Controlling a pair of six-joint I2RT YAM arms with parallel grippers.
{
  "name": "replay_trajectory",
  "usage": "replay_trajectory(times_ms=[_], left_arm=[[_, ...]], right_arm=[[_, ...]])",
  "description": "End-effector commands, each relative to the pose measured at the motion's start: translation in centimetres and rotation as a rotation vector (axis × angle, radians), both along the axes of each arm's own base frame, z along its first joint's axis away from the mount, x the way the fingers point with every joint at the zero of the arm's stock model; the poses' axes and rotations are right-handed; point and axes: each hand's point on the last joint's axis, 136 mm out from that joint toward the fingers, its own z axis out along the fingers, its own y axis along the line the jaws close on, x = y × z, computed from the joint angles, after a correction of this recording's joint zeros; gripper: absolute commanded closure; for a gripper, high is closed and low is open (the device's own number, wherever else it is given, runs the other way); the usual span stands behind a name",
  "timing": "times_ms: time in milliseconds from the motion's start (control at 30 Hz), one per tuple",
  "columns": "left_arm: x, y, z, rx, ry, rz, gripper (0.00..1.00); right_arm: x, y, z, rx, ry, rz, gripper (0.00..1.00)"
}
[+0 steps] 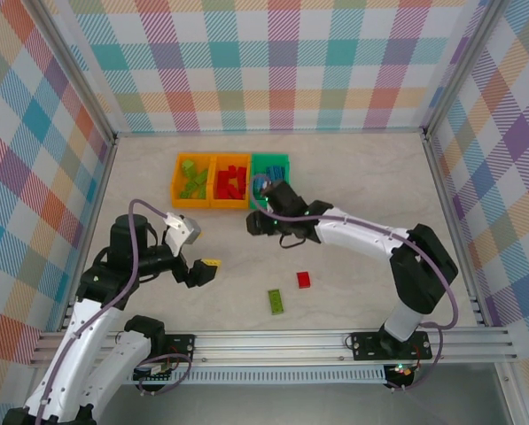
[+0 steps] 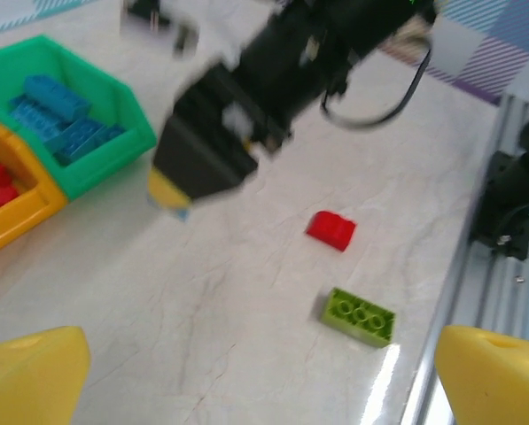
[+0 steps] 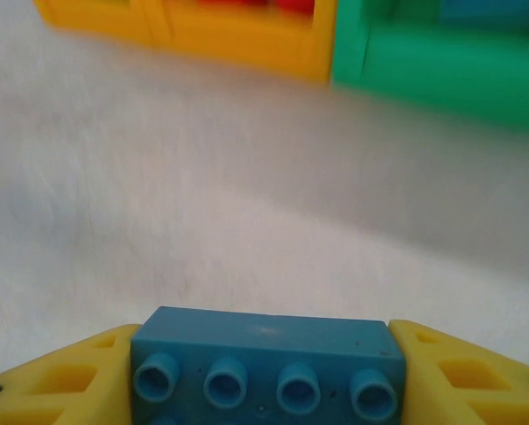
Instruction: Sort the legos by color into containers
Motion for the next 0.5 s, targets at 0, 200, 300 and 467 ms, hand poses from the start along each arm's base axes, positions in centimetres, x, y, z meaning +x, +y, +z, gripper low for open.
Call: replay_trajectory(times_ms=[0,200,300,467], left_arm=[[1.6,1.5,-1.1,0.076,-0.029,0.112,0.0],[2.0,2.3,-1.2,0.093,-0.065,0.166,0.0],[2.1,2.6,-1.4,0.1,-0.064,0.181,0.0],[2.2,2.7,-1.4,0.101,-0.072,0.19,0.0]], right_arm=[[6.3,-1.5,2.5,-0.087,-0.176,-0.04,0.48],[14.9,-2.4,2.6,-0.114,-0.212,-0.117,0.46],[17.5,-2.2,2.0,-0.138,-0.19,-0.126,0.39],[18.7,-1.4,1.9,-0.16,-0.168,-0.094,0.23]])
